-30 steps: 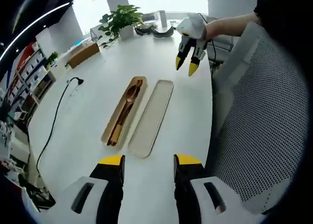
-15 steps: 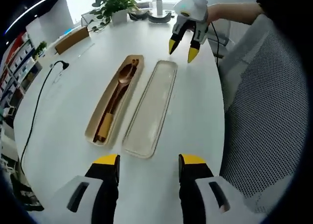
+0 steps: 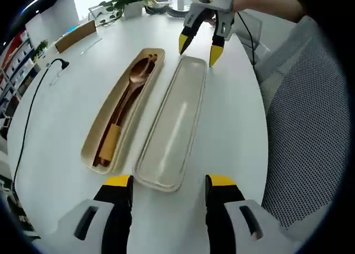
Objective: Arrange the utensils inside the cutlery case until each visible utensil rests in its matching compartment.
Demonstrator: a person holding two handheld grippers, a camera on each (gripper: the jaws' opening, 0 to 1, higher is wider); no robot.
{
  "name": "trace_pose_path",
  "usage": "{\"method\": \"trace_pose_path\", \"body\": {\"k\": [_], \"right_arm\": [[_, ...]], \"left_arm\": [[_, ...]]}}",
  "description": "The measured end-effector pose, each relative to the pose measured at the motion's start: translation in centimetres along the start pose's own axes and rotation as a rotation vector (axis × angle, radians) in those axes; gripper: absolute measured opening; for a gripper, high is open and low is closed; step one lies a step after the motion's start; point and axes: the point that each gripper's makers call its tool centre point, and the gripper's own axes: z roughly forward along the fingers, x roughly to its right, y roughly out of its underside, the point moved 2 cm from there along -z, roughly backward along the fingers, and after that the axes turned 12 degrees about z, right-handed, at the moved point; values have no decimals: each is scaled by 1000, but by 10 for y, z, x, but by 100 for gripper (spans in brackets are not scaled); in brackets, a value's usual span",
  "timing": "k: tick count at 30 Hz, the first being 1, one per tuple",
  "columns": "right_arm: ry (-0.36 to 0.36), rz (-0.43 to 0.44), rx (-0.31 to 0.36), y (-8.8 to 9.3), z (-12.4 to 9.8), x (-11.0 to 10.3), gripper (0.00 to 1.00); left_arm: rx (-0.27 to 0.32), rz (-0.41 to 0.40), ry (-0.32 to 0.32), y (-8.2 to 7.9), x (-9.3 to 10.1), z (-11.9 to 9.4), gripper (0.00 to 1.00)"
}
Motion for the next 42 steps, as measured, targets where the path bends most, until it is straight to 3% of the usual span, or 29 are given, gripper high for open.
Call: {"method": "trace_pose_path", "body": {"k": [12,21,35,42], "right_arm": [[-37,-55,21,-17,11,-6,42],[-75,-122,12,-26,18,-15,42],[-91,-150,16,-29,20,-19,37],[-100,-181,-11,-29,20,-22,36]], "left_arm": [[58,-20,-20,-8,0,3,50],[72,-16,-15,-13,0,7,50],[81,1,-13,-17,1,8,49],[81,38,-20,-20,1,8,40]]}}
